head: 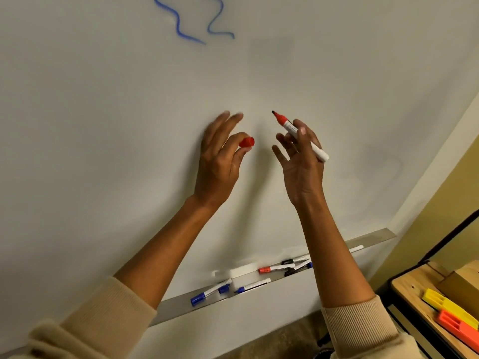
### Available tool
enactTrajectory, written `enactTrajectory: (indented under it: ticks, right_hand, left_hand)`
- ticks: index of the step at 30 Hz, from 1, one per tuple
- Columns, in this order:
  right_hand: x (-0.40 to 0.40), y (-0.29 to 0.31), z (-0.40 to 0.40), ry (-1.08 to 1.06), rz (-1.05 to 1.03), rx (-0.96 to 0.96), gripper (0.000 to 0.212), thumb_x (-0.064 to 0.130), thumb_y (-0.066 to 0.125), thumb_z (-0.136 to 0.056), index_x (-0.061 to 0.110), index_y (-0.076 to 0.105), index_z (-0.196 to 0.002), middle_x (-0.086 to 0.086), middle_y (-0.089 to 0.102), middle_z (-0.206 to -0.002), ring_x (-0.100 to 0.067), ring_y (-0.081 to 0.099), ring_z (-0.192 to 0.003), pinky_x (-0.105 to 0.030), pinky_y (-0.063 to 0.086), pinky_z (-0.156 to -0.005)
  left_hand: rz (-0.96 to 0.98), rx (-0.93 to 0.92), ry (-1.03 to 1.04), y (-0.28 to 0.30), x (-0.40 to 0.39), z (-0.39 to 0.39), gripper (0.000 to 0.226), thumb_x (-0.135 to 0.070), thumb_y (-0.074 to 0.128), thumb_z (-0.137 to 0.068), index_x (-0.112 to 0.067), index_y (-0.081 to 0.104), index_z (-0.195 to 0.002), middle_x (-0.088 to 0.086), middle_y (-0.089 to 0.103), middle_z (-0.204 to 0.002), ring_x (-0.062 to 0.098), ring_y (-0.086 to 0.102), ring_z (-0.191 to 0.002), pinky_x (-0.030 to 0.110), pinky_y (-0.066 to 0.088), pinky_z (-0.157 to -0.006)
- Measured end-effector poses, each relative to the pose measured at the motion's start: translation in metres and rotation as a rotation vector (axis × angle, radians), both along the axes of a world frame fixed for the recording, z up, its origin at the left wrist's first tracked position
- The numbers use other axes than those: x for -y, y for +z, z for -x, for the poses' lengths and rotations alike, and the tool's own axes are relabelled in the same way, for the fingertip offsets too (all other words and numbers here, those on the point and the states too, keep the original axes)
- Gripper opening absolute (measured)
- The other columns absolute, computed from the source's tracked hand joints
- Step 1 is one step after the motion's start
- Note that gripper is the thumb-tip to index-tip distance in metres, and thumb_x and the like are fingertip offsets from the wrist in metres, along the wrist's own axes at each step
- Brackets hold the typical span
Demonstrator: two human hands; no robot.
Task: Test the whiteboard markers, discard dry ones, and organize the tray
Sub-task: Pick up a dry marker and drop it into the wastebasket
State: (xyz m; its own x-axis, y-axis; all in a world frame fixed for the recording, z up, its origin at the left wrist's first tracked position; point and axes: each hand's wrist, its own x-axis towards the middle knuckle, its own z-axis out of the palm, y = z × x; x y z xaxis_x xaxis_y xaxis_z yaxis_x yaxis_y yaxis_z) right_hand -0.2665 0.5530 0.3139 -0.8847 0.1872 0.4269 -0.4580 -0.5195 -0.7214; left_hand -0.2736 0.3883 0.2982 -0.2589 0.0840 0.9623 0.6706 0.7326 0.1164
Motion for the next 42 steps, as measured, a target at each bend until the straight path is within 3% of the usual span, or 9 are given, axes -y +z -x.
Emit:
enactTrajectory:
  ticks: [5,8,12,16,23,27,34,38,42]
  right_hand:
    - [0.019,0.04,-0.002,-0.044,-0.032,-0.101,0.037,0.041,0.048,-0.096,0.016,0.07,-0.112,-0.009,0.071,-0.112,-0.023,0.067,-0.106,-0.049,0.045,-0.107]
    - [0.028,0.059,0.002,-0.134,-0.103,-0.174,0.035,0.037,0.044,-0.1,0.018,0.07,-0.114,-0.001,0.075,-0.107,-0.026,0.067,-0.112,-0.052,0.043,-0.111]
    - [0.041,0.084,0.011,-0.277,-0.258,-0.33,0.034,0.024,0.047,-0.104,0.008,0.063,-0.13,-0.004,0.072,-0.12,-0.022,0.068,-0.113,-0.051,0.044,-0.109]
    - [0.047,0.117,0.019,-0.377,-0.337,-0.478,0.033,0.015,0.054,-0.101,0.001,0.063,-0.129,-0.012,0.071,-0.121,-0.019,0.067,-0.114,-0.026,0.05,-0.098]
    - [0.063,0.161,0.037,-0.529,-0.431,-0.695,0.029,0.013,0.061,-0.098,0.002,0.067,-0.124,-0.007,0.073,-0.117,-0.018,0.068,-0.111,-0.041,0.055,-0.096]
    - [0.066,0.166,0.047,-0.699,-0.45,-0.742,0.028,0.01,0.062,-0.095,0.006,0.07,-0.121,0.006,0.072,-0.108,-0.015,0.069,-0.101,-0.035,0.056,-0.089]
    - [0.062,0.136,0.054,-0.779,-0.475,-0.767,0.027,0.006,0.063,-0.092,0.003,0.071,-0.117,-0.005,0.074,-0.108,-0.016,0.069,-0.1,-0.034,0.056,-0.088]
    - [0.053,0.119,0.053,-0.753,-0.427,-0.669,0.028,0.01,0.062,-0.093,0.003,0.07,-0.119,-0.006,0.074,-0.11,-0.014,0.068,-0.102,-0.029,0.054,-0.09]
    - [0.043,0.099,0.053,-0.779,-0.544,-0.723,0.028,0.009,0.062,-0.092,0.001,0.07,-0.117,-0.008,0.074,-0.108,-0.018,0.068,-0.099,-0.028,0.054,-0.089]
  left_hand:
    - [0.047,-0.104,0.212,0.033,0.014,0.005,0.024,-0.03,0.054,-0.1,-0.013,0.07,-0.097,0.015,0.044,-0.149,0.035,0.032,-0.143,0.064,0.014,-0.116]
    - [0.104,-0.13,0.328,0.039,0.025,0.017,0.021,-0.031,0.057,-0.098,-0.015,0.071,-0.098,0.014,0.045,-0.148,0.035,0.033,-0.143,0.06,0.012,-0.117]
    - [0.189,-0.174,0.436,0.036,0.029,0.027,0.018,-0.033,0.06,-0.097,-0.02,0.073,-0.1,0.01,0.046,-0.148,0.035,0.034,-0.142,0.058,0.016,-0.118]
    - [0.187,-0.208,0.505,0.035,0.025,0.031,0.017,-0.035,0.059,-0.098,-0.024,0.073,-0.098,0.006,0.044,-0.15,0.035,0.033,-0.143,0.058,0.021,-0.117]
    - [0.173,-0.251,0.526,0.032,0.022,0.032,0.014,-0.032,0.06,-0.097,-0.024,0.072,-0.093,0.006,0.044,-0.149,0.035,0.034,-0.142,0.057,0.021,-0.117]
    - [0.185,-0.246,0.533,0.03,0.021,0.032,0.014,-0.031,0.06,-0.098,-0.023,0.072,-0.095,0.006,0.042,-0.15,0.036,0.034,-0.142,0.058,0.021,-0.116]
    - [0.183,-0.25,0.554,0.028,0.021,0.035,0.012,-0.031,0.063,-0.096,-0.023,0.072,-0.095,0.007,0.043,-0.149,0.035,0.034,-0.142,0.059,0.022,-0.116]
    - [0.193,-0.241,0.57,0.027,0.02,0.035,0.012,-0.031,0.062,-0.096,-0.024,0.071,-0.097,0.007,0.041,-0.151,0.036,0.033,-0.143,0.058,0.021,-0.116]
    - [0.204,-0.236,0.577,0.027,0.02,0.035,0.011,-0.03,0.063,-0.096,-0.023,0.07,-0.1,0.009,0.042,-0.151,0.036,0.032,-0.143,0.058,0.019,-0.117]
